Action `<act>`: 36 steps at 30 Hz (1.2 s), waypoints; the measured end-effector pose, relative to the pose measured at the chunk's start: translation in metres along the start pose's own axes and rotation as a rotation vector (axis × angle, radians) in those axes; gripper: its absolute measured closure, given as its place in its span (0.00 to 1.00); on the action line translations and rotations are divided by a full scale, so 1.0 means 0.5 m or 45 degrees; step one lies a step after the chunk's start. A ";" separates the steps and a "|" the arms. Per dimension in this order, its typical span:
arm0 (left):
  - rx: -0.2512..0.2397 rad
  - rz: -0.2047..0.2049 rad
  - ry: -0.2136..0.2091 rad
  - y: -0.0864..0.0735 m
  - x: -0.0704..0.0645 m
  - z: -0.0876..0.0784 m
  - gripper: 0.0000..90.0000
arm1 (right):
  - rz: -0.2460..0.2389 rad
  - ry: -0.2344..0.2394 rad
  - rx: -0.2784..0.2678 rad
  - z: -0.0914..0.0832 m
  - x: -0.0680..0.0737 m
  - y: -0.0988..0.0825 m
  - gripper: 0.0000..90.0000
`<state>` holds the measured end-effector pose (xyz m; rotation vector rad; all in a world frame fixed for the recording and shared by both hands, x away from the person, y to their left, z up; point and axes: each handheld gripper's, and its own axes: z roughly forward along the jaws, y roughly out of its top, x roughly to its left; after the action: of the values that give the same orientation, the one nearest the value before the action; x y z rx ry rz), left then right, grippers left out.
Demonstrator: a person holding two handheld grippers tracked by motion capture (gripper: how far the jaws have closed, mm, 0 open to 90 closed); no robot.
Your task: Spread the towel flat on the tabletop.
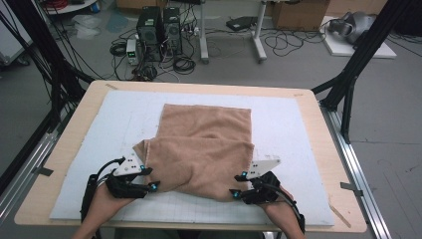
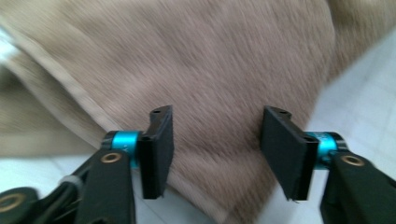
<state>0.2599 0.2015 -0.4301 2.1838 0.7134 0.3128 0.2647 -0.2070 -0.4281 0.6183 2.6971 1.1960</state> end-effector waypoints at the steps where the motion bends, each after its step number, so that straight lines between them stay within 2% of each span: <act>1: 0.018 0.015 0.004 -0.005 -0.002 0.004 0.55 | 0.003 0.010 0.016 0.007 0.002 -0.004 0.55; 4: 0.022 0.032 0.013 -0.011 -0.006 0.012 0.65 | 0.009 0.022 0.043 0.028 0.002 -0.010 0.59; 8: 0.017 0.038 0.027 -0.007 -0.007 0.016 0.83 | 0.017 0.031 0.024 0.031 -0.003 -0.010 0.80; 10: 0.016 0.043 0.031 -0.004 -0.007 0.014 0.89 | 0.009 0.041 0.030 0.031 -0.002 -0.007 0.90; 14: -0.024 0.034 0.019 0.003 -0.008 -0.009 0.94 | -0.011 0.055 0.036 0.022 0.000 -0.001 0.94; 17: -0.093 0.022 0.018 0.014 -0.005 -0.043 0.94 | -0.031 0.046 -0.005 -0.005 0.006 0.008 0.94; 21: -0.191 0.009 0.031 0.039 -0.002 -0.090 0.94 | -0.053 -0.003 -0.067 -0.055 0.011 0.029 0.95; 23: -0.209 0.033 0.061 0.059 0.002 -0.102 0.94 | -0.063 -0.045 -0.079 -0.078 0.008 0.041 0.95; 25: -0.207 0.041 0.096 0.083 0.014 -0.098 0.94 | -0.063 -0.077 -0.101 -0.093 -0.004 0.053 0.95; 27: -0.194 0.042 0.140 0.106 0.034 -0.080 0.94 | -0.063 -0.106 -0.099 -0.095 -0.026 0.068 0.95; 28: -0.194 0.042 0.140 0.106 0.034 -0.080 0.94 | -0.057 -0.123 -0.092 -0.092 -0.041 0.075 0.95; 29: -0.163 0.023 0.180 0.129 0.062 -0.052 0.94 | -0.036 -0.137 -0.087 -0.088 -0.058 0.081 0.95; 30: -0.145 0.006 0.194 0.139 0.078 -0.037 0.94 | -0.013 -0.139 -0.093 -0.082 -0.078 0.087 0.94; 32: -0.130 -0.044 0.201 0.156 0.112 -0.007 0.94 | 0.032 -0.160 -0.084 -0.066 -0.118 0.097 0.94; 33: -0.125 -0.093 0.191 0.162 0.130 0.010 0.94 | 0.057 -0.170 -0.080 -0.058 -0.139 0.100 0.94; 34: -0.125 -0.093 0.191 0.162 0.130 0.010 0.93 | 0.078 -0.180 -0.076 -0.048 -0.158 0.103 0.94; 35: -0.090 -0.141 0.211 0.168 0.160 0.043 0.93 | 0.103 -0.184 -0.064 -0.037 -0.175 0.104 0.94; 36: -0.056 -0.165 0.216 0.169 0.173 0.061 0.93 | 0.129 -0.179 -0.058 -0.024 -0.191 0.104 0.94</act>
<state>0.3760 0.1894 -0.3868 2.0750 0.9292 0.4462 0.3643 -0.2238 -0.3865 0.8086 2.5428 1.1858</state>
